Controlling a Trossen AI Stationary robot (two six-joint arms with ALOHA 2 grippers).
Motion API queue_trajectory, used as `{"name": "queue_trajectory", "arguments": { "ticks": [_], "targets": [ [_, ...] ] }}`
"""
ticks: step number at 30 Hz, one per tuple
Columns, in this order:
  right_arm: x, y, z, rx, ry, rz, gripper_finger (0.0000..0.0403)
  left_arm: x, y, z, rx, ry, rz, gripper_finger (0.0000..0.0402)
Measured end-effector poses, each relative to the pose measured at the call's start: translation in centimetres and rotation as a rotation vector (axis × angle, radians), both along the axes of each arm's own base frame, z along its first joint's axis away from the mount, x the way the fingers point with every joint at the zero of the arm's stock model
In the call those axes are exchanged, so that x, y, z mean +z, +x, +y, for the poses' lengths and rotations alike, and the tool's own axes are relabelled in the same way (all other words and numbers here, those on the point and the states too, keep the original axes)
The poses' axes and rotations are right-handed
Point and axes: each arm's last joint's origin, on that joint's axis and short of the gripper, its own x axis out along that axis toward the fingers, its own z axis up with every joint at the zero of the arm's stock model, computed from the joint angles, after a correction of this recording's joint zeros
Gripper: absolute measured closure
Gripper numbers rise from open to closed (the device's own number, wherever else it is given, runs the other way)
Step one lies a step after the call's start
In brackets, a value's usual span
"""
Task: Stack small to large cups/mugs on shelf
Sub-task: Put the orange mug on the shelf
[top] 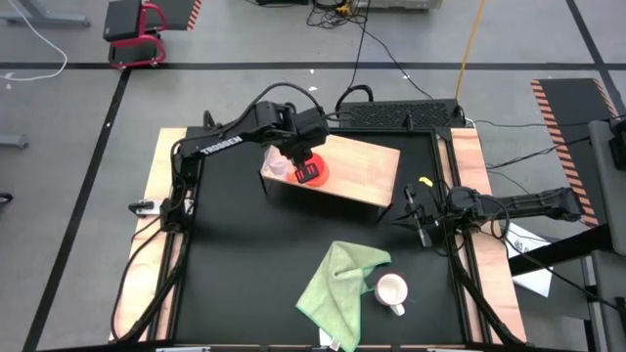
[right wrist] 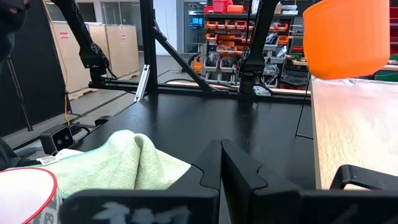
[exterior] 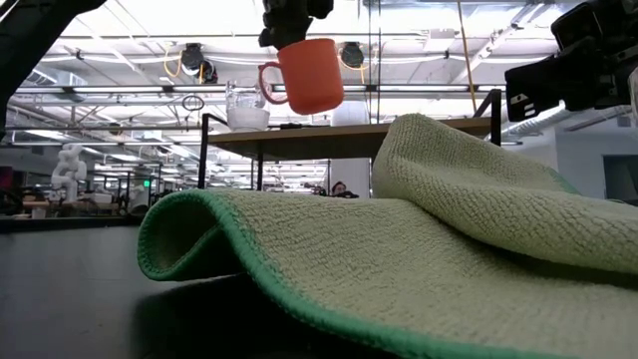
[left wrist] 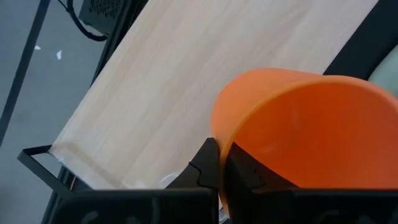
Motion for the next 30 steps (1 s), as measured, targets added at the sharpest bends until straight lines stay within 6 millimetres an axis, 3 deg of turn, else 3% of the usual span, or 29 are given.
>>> {"name": "queue_trajectory", "arguments": {
  "ticks": [16, 30],
  "targets": [
    [0.0, 0.0, 0.0, 0.000, 0.007, 0.001, 0.0403, -1.4, 1.1, 0.2, 0.011, -0.013, 0.031, 0.0398],
    [0.4, 0.0, 0.0, 0.000, 0.009, -0.038, 0.0403, -2.3, 1.5, 0.5, 0.144, -0.068, 0.026, 0.0398]
  ]
}}
